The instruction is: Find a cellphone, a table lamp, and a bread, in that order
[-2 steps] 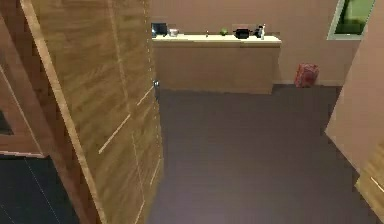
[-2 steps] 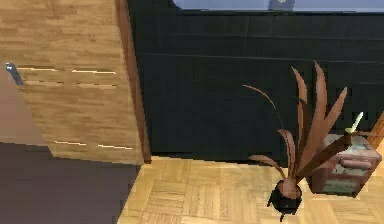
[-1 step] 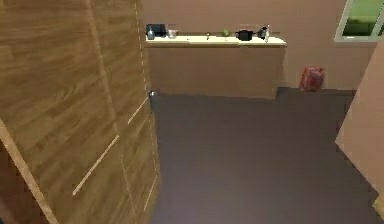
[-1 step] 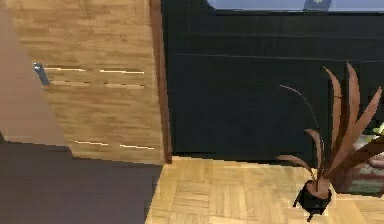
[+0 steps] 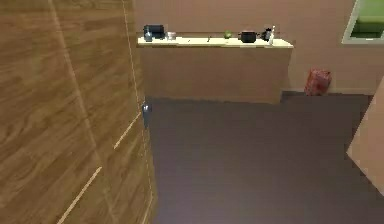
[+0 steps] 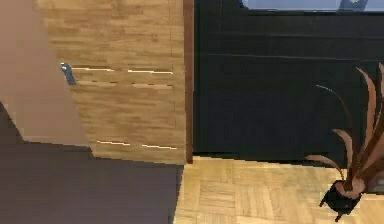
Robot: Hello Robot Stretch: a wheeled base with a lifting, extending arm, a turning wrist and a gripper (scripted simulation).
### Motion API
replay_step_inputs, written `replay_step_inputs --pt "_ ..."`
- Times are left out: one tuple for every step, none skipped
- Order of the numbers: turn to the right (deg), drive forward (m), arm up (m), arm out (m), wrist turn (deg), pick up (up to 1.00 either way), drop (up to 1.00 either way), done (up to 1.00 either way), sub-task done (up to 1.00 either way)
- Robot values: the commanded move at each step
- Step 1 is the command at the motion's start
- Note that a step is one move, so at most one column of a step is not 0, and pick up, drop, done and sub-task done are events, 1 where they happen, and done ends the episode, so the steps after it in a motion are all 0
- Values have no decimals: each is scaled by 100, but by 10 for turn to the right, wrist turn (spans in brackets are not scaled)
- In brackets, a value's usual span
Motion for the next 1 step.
replay_step_inputs --pt "450 0 0 0 0 0 0 0 0"
